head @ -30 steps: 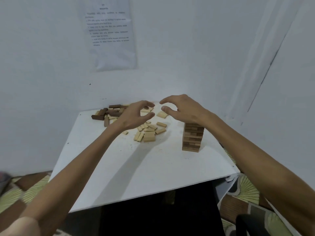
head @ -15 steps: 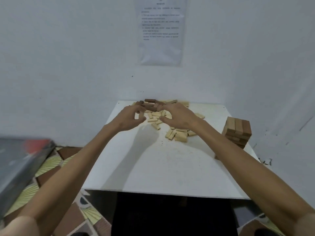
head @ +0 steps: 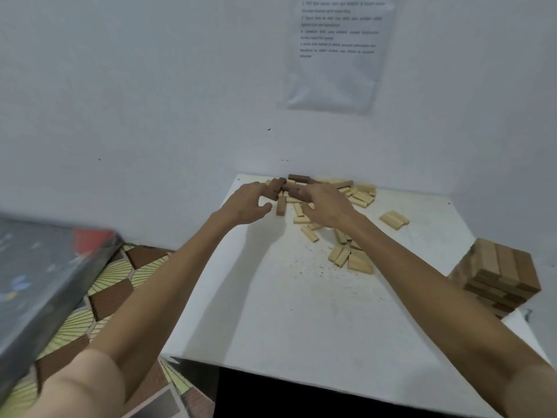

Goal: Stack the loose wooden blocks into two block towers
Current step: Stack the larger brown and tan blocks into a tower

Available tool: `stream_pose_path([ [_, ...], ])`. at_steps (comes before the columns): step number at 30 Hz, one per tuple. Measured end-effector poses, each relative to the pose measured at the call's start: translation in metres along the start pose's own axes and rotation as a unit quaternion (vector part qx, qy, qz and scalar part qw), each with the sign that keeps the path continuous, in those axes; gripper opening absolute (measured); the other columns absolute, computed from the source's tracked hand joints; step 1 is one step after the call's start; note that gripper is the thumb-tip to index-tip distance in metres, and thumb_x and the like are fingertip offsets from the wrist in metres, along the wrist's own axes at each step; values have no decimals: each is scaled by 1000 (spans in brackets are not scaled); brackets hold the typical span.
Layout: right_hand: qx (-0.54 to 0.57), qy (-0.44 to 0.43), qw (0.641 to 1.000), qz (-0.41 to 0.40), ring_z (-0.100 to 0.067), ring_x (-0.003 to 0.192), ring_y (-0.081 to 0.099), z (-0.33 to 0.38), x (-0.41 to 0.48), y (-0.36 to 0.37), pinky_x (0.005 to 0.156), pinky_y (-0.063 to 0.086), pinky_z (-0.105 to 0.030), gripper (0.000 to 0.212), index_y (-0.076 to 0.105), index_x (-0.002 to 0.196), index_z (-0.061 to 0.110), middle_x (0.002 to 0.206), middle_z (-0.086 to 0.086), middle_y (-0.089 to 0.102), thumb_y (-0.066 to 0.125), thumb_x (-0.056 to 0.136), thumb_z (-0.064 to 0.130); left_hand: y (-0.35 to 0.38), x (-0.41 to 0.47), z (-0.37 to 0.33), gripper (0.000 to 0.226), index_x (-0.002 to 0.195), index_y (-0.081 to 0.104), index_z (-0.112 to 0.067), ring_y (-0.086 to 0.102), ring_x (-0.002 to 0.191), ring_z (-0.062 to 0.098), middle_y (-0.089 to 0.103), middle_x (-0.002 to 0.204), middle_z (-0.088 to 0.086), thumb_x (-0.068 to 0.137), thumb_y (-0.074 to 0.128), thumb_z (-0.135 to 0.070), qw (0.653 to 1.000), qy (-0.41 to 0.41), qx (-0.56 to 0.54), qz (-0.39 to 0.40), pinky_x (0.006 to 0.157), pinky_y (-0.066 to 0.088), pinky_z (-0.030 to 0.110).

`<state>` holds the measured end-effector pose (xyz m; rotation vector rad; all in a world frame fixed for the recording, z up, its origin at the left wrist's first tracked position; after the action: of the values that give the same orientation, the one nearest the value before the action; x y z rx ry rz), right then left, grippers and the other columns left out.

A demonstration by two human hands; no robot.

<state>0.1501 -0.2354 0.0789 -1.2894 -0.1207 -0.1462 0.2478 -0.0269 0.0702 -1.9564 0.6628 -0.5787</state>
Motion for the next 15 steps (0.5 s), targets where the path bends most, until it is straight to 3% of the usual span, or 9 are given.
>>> stream_pose_path([
  [2, -10, 8, 1000, 8, -30, 105, 65, -6, 16, 10, 73, 52, -38, 19, 68, 111, 13, 107, -6, 69, 60, 94, 19, 5, 15, 11, 28, 122, 71, -21, 57, 121, 21, 66, 129, 0, 95, 63, -21, 1000, -12, 6, 3, 102, 45, 35],
  [9, -34, 30, 999, 11, -30, 118, 58, -18, 50, 46, 87, 54, -43, 36, 64, 133, 12, 129, -9, 62, 57, 98, 11, 23, 55, 33, 37, 130, 61, -12, 57, 120, 29, 61, 132, 6, 93, 61, -16, 998, -27, 49, 5, 97, 49, 46],
  [15, -54, 48, 997, -33, -30, 119, 53, -23, 55, 64, 78, 50, -40, 32, 60, 128, 6, 124, -10, 60, 60, 99, 19, 32, 66, 47, 35, 128, 63, -15, 58, 118, 30, 61, 132, 3, 94, 57, -16, 995, -20, 97, 19, 92, 49, 40],
])
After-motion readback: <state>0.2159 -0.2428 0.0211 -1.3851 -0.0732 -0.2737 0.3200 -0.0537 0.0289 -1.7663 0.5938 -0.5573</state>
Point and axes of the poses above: each hand's wrist, its own x-axis towards the middle knuckle, its own y-axis out of the palm, z = x × y, the point moved 1 cm from there along x, towards the middle knuckle
